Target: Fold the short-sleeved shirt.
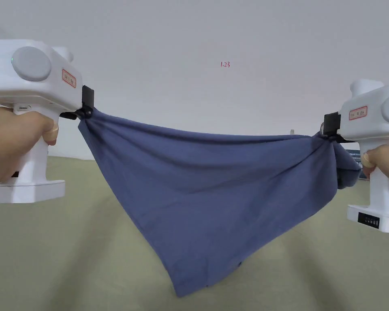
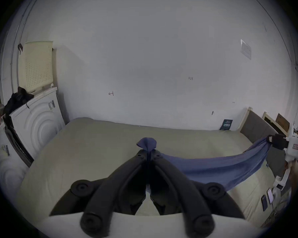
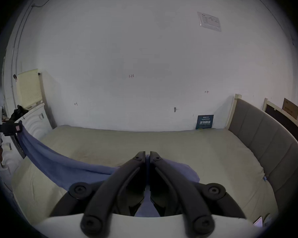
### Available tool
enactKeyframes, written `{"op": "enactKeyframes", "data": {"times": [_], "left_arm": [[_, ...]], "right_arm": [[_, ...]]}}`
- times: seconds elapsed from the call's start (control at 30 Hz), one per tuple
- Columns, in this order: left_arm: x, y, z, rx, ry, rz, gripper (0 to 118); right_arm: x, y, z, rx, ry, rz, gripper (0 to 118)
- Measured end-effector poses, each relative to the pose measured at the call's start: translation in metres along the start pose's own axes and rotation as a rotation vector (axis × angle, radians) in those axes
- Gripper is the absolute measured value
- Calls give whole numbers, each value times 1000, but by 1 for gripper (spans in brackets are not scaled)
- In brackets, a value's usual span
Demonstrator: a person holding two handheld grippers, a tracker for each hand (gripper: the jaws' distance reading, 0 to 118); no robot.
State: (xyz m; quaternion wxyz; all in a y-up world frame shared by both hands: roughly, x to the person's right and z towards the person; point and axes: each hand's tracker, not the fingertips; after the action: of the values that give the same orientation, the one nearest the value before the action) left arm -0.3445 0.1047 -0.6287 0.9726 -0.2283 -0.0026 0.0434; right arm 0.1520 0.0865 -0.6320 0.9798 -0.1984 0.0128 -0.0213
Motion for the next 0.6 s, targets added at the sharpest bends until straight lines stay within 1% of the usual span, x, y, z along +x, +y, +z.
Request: {"op": "enactKeyframes", "data": {"times": [0.2,0.33,0.53,0.6], "left_arm": [[6,12,-18,18,11,20,2],[8,11,-28,16,6,47,2],[4,-20,-35,-28,-14,46,2],[0,-36,-34,-59,-22,61,2]], "right_arm": [[2,7,-28,-2,-34,-4,4],[4,10,-39,9,-51,-38,4],[8,-16,-37,-17,-38,-29,4],[13,-32,-33,-45,-36,-50,4]]}}
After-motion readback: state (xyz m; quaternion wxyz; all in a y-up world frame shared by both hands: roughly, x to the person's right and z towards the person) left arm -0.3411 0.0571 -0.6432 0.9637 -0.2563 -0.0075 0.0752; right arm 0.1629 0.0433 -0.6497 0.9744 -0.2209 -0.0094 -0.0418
